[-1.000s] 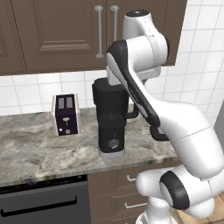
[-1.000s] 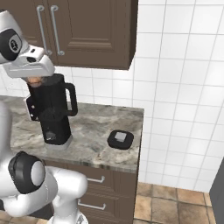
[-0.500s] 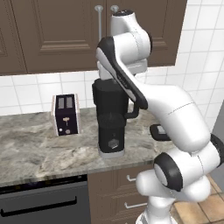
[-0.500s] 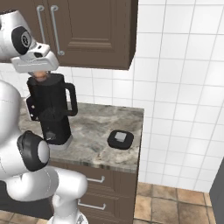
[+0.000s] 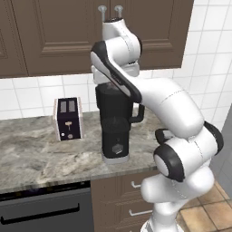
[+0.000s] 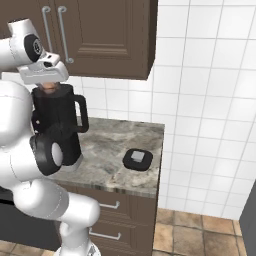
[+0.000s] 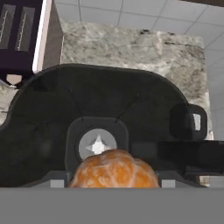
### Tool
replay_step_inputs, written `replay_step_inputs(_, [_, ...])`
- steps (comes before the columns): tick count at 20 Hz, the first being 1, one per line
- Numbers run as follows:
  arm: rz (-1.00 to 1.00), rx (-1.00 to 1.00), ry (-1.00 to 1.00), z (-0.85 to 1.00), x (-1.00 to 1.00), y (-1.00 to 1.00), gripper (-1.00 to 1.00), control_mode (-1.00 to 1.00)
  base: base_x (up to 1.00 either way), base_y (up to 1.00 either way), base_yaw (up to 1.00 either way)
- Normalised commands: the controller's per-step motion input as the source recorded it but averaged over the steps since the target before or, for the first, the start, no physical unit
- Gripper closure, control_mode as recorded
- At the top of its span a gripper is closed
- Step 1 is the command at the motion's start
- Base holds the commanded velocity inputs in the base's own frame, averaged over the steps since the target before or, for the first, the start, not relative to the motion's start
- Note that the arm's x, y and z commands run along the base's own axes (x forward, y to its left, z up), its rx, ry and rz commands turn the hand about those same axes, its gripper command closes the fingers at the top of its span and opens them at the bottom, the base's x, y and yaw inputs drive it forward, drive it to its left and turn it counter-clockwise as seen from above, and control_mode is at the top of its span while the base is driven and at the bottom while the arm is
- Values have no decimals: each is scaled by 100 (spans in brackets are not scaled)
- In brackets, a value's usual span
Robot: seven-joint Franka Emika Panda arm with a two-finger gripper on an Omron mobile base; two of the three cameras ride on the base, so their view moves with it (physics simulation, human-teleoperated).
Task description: Open the blender lid, put the tangerine in the blender, close the lid, and start the blender.
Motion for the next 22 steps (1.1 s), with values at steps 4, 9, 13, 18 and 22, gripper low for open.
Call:
replay_step_inputs(4, [0, -1, 4, -36, 32, 16, 100, -100, 0, 0, 0])
replay_step_inputs(9, [0, -1, 5, -49, 15, 1, 100, -100, 0, 0, 0])
replay_step_inputs(13, [0, 0, 9, -65, 1, -7, 100, -100, 0, 0, 0])
replay_step_inputs(18, [0, 0, 8, -60, 0, -19, 100, -100, 0, 0, 0])
replay_step_inputs(22, [0, 0, 1, -42, -8, -27, -100, -100, 0, 0, 0])
